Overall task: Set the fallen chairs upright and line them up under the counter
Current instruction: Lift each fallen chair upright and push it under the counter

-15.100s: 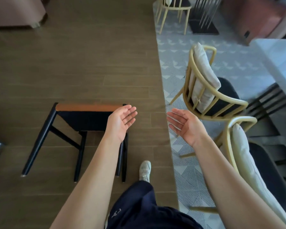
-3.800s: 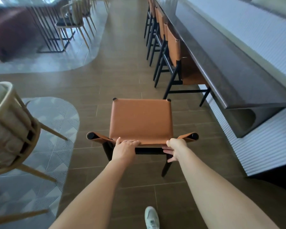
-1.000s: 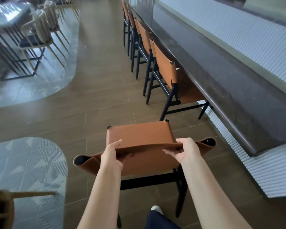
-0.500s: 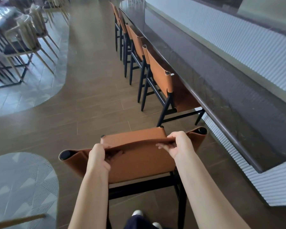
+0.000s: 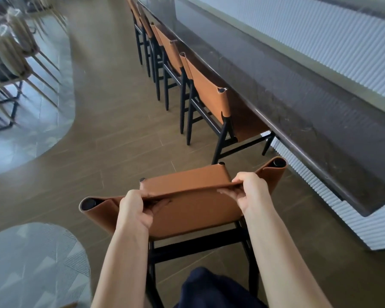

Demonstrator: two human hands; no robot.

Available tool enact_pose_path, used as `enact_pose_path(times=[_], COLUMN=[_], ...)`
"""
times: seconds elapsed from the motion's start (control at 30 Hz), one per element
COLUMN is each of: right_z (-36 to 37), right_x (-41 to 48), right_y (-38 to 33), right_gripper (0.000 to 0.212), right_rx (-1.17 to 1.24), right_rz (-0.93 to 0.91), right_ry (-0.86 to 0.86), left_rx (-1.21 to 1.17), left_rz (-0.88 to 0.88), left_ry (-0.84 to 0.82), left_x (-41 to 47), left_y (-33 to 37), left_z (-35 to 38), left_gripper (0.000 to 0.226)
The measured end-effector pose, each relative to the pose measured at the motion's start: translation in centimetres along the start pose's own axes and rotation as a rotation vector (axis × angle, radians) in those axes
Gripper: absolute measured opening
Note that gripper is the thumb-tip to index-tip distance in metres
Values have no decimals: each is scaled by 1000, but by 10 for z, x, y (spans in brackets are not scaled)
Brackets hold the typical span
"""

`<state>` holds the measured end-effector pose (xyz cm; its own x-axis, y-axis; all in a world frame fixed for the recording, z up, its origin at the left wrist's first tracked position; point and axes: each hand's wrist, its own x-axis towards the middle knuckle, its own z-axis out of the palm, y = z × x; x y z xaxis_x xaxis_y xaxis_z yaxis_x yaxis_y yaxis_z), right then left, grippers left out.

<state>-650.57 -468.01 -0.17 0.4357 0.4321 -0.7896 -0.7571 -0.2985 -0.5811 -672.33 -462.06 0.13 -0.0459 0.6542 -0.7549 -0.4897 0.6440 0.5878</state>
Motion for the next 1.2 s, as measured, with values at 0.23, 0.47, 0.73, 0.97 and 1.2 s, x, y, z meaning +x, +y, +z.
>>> enact_pose_path(times=[0.23, 0.47, 0.73, 0.97, 1.2], right_z=[-33, -73, -145, -193, -207], right_x=[-8, -9, 6, 18, 38], right_y=[-23, -79, -145, -158, -144], right_gripper=[49, 46, 42, 37, 38], right_rx=[204, 291, 425, 606, 694], right_rz=[-76, -189, -289, -382, -355], right_ry=[52, 80, 239, 356, 484], left_rx=[118, 189, 365, 504, 651], left_rz=[14, -19, -101, -124, -181], left_ry=[-86, -200, -368, -458, -510], left_x=[-12, -31, -44, -38, -12], left_y=[-9, -28, -75, -122, -151], left_z=[46, 119, 226, 297, 339], left_gripper=[23, 20, 17, 18, 24])
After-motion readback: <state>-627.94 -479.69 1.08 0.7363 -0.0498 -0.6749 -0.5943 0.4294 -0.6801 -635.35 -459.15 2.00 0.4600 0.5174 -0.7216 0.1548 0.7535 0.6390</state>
